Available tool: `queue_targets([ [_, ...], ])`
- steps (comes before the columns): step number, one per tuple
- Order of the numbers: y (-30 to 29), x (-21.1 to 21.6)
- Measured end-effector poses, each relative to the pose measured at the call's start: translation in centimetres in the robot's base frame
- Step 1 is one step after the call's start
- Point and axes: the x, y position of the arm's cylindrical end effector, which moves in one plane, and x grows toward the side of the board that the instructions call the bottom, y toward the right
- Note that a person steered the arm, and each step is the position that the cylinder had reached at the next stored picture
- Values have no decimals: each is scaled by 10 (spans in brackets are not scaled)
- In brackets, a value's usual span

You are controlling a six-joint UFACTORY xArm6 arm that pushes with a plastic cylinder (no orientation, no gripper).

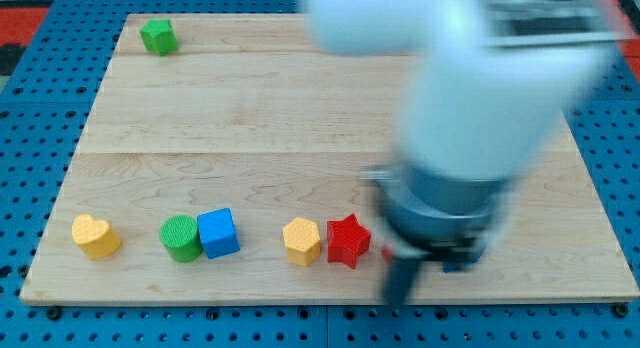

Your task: Move the green circle to the center left

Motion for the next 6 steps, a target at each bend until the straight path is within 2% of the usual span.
queue_targets([
  [1,-102,-12],
  [2,-118,-36],
  [3,-166,-36],
  [4,-177,-31],
  [6,-218,-142],
])
